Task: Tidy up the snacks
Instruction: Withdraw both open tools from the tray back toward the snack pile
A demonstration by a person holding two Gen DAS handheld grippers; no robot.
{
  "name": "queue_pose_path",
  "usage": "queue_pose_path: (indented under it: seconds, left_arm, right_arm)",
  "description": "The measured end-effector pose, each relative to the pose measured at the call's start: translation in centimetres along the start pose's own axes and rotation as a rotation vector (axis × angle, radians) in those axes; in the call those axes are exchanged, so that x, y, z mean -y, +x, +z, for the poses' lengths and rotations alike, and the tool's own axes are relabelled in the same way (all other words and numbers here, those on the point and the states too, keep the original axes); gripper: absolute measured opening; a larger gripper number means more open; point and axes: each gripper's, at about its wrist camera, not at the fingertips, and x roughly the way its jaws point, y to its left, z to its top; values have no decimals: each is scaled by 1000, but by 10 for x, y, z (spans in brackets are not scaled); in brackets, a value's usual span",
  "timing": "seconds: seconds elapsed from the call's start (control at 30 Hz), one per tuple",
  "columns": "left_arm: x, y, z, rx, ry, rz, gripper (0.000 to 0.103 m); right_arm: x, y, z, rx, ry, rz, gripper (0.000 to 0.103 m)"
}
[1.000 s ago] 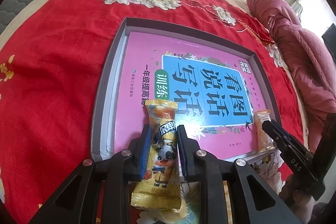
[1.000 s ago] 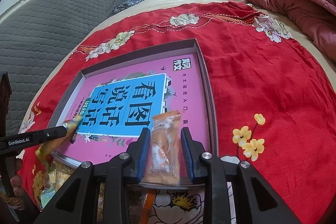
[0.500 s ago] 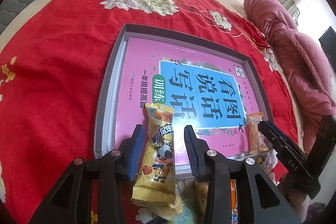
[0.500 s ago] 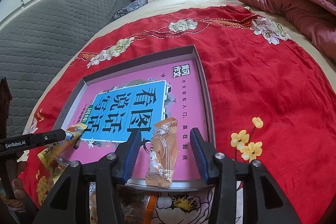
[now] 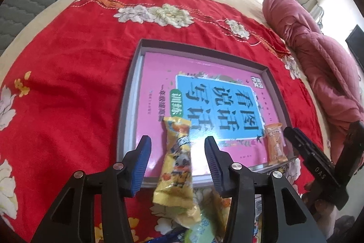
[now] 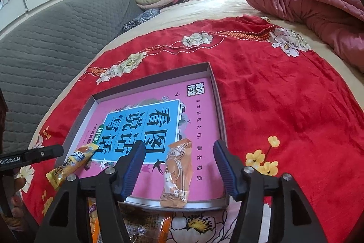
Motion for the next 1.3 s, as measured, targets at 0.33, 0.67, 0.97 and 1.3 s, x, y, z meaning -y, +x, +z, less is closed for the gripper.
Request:
queue_pose_path:
  seconds: [0.33, 0.67, 0.97, 1.3]
  left_arm:
    - [4, 18, -13, -33, 121, 110, 50]
    - [-2, 31, -6, -28, 102, 128, 50]
    - [2, 7, -1, 12, 70, 62, 50]
    - [5, -27, -4, 35, 48, 8, 56]
  right_arm:
    - [2, 0, 1, 0, 16, 9, 62]
    - [1, 1, -1, -8, 11, 11, 62]
    - [0, -6, 3, 20, 10, 27, 70]
    - [-5, -36, 8, 94, -7, 74, 76]
